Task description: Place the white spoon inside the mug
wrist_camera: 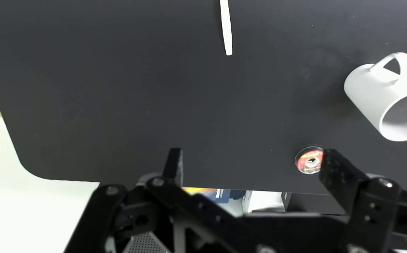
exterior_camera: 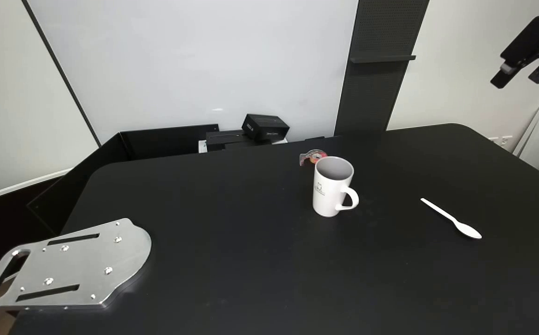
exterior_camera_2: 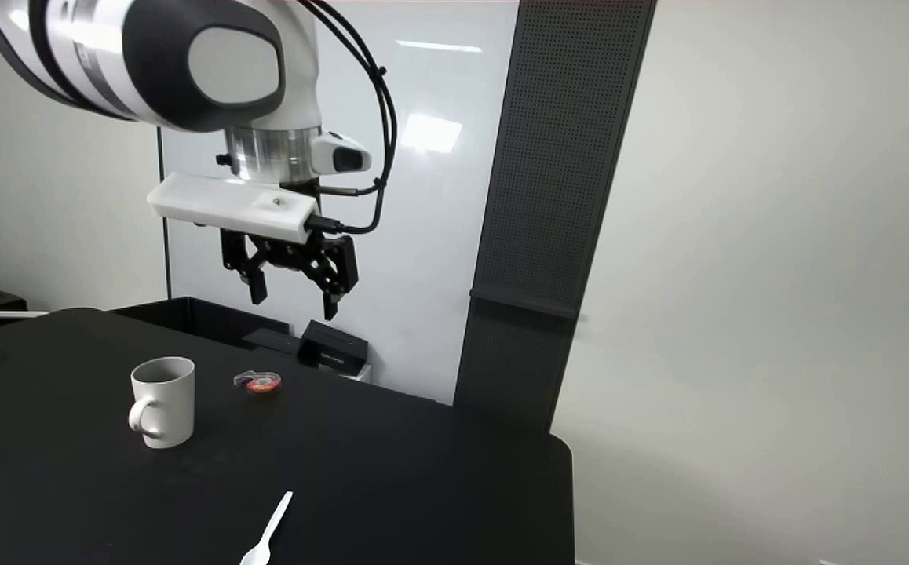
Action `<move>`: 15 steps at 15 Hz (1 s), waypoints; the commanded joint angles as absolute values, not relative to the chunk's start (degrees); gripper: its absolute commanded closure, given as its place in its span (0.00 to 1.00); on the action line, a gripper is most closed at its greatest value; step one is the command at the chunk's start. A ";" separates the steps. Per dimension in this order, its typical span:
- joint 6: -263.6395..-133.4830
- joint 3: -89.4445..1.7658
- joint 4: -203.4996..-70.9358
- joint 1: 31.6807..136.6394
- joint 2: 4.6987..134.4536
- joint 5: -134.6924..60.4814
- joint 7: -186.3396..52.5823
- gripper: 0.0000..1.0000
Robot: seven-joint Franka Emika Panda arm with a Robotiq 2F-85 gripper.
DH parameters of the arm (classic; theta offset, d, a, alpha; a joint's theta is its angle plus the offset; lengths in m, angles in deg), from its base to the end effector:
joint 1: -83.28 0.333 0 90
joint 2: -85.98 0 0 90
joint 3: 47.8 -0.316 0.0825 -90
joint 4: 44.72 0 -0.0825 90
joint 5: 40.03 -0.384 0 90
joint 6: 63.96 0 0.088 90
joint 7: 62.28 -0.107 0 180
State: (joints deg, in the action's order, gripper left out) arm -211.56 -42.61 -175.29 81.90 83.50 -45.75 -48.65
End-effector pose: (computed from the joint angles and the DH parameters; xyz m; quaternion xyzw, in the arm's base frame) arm 0.5413 -0.0639 0.3619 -0.9912 -0.0230 -0.1299 0.0073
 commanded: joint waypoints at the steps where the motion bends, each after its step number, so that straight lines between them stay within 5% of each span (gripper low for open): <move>1: -209.10 -43.24 -170.75 80.74 78.51 -42.74 -49.58 0.00; 15: -207.99 -45.42 -170.30 81.07 72.42 -38.50 -50.99 0.00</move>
